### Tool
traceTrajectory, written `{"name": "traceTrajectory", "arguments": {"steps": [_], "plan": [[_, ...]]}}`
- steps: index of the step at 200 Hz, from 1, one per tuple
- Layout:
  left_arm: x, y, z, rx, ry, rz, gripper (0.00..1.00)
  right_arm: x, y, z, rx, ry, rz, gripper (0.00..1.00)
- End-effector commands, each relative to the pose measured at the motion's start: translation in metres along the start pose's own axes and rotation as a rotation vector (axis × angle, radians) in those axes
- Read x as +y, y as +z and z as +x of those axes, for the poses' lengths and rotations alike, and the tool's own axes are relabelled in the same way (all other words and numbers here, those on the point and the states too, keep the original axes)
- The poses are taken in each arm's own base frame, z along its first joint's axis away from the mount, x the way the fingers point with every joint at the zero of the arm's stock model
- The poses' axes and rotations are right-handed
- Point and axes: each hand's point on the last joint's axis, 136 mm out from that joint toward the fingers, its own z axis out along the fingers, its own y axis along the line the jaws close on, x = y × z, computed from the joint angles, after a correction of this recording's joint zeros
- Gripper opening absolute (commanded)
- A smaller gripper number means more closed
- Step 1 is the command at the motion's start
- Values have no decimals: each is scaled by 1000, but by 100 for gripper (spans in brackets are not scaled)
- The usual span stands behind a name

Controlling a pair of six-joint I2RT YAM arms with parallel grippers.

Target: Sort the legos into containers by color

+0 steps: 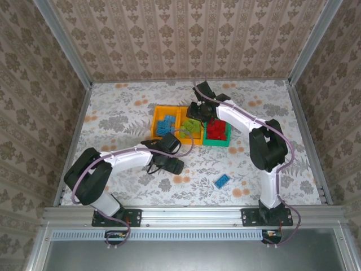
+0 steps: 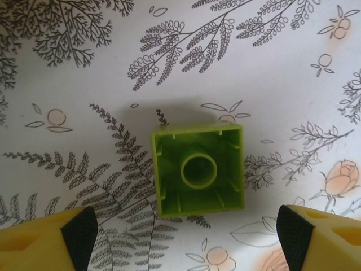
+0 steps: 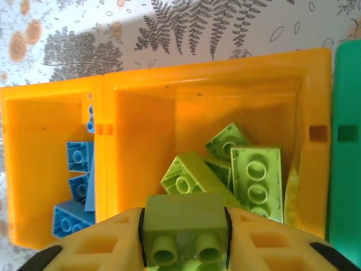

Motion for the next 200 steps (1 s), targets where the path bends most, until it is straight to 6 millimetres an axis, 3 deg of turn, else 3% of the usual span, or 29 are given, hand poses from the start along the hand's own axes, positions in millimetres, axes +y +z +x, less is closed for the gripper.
{"name": "traceTrajectory", "arguments": {"steps": [1,32,54,96,126,164,200], "plan": [[-6,0,-12,-19,36,-2,84,-8,3,-1,26,14,45,44],[-5,6,-14,-9,39,-12,83,-5,-1,-1,26,13,26,50],[-6,9,-16,-4,46,-15,79,-1,-13,-1,14,3,1,56],[-8,12,-22,1,59,-12,51,-3,-53,-1,-52,-7,-16,64],[-15,0,-34,-41,59,12,31,-20,-84,5,-106,-7,-3,69],[-25,-36,-73,-168,74,43,27,-53,-121,24,-165,-81,61,77],[-29,-71,-130,-295,66,87,28,-105,-130,80,-54,-64,183,78]]}}
